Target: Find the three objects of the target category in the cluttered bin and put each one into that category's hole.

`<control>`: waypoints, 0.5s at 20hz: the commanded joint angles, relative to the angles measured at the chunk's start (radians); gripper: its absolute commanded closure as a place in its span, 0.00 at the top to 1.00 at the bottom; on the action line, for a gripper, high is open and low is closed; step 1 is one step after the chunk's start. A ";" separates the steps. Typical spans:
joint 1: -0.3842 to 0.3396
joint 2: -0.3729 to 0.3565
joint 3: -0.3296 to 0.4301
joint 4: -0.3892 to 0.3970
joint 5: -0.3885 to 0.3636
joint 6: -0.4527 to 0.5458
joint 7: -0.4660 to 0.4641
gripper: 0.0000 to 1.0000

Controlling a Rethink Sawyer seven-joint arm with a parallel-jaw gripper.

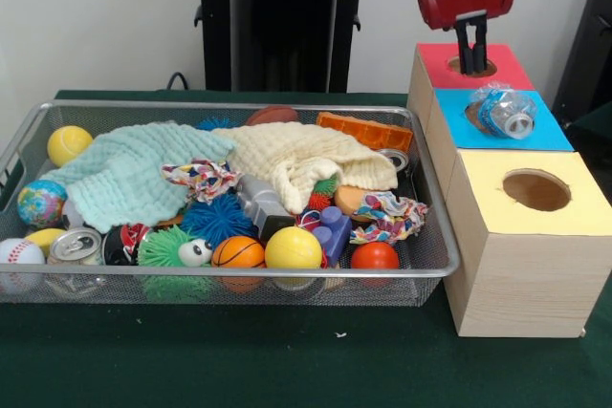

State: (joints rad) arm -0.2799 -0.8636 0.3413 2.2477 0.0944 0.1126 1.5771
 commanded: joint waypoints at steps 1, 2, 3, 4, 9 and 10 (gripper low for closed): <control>0.003 -0.031 -0.023 -0.122 0.015 0.169 0.116 0.00; 0.005 -0.038 -0.025 -0.124 0.016 0.181 0.120 0.00; 0.004 -0.043 -0.024 -0.127 0.018 0.188 0.123 0.00; 0.004 -0.049 -0.022 -0.129 0.017 0.185 0.125 0.00; -0.002 -0.060 -0.010 -0.129 0.028 0.176 0.145 0.00; -0.003 -0.062 -0.007 -0.129 0.029 0.177 0.146 0.00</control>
State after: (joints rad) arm -0.2716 -0.9107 0.3377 2.2256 0.0939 0.2102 1.5771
